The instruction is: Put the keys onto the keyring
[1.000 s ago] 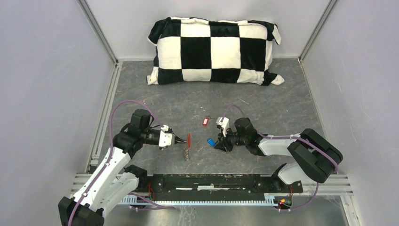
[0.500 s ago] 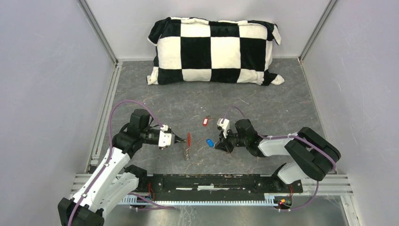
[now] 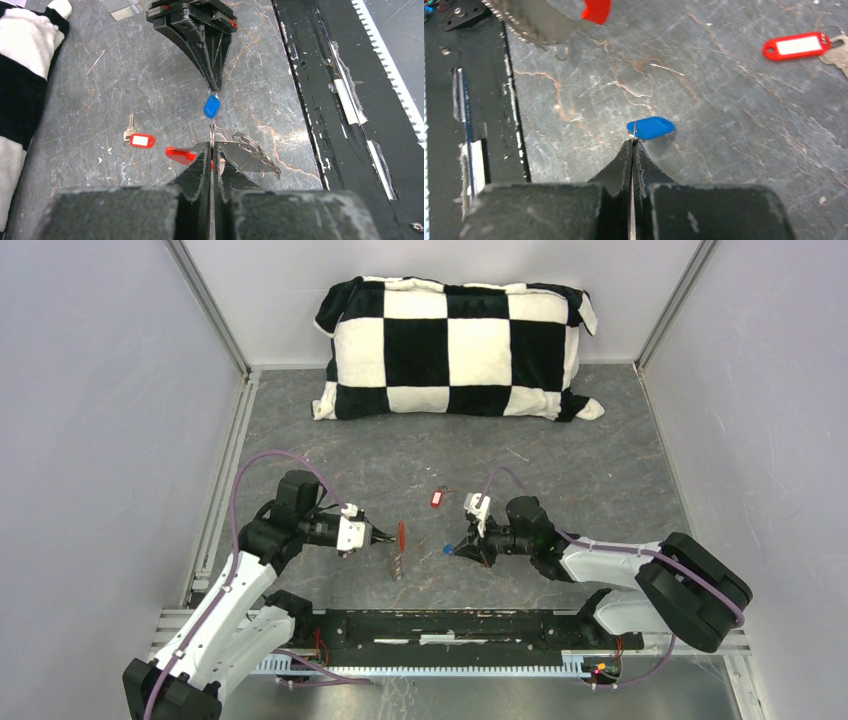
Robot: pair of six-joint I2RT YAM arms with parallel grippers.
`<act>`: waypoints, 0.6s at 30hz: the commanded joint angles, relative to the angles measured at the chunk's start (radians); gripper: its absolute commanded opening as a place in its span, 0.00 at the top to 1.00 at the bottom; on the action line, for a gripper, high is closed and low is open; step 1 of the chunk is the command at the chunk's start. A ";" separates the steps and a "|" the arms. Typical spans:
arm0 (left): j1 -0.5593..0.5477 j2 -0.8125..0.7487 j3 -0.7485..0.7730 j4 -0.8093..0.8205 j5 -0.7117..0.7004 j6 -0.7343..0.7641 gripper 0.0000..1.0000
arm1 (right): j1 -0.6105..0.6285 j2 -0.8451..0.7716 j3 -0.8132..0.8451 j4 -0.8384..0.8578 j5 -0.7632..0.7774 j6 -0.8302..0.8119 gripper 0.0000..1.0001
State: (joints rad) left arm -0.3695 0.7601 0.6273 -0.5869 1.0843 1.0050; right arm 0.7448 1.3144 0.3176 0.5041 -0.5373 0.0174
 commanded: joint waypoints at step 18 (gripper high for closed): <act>0.005 0.049 0.119 -0.218 0.116 0.232 0.98 | 0.134 -0.193 0.253 -0.218 -0.129 -0.197 1.00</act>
State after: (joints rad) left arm -0.3695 0.7944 0.6884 -0.7280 1.1221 1.0958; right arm 0.8501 1.1549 0.4477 0.3725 -0.6479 -0.0669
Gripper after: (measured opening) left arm 0.043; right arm 0.010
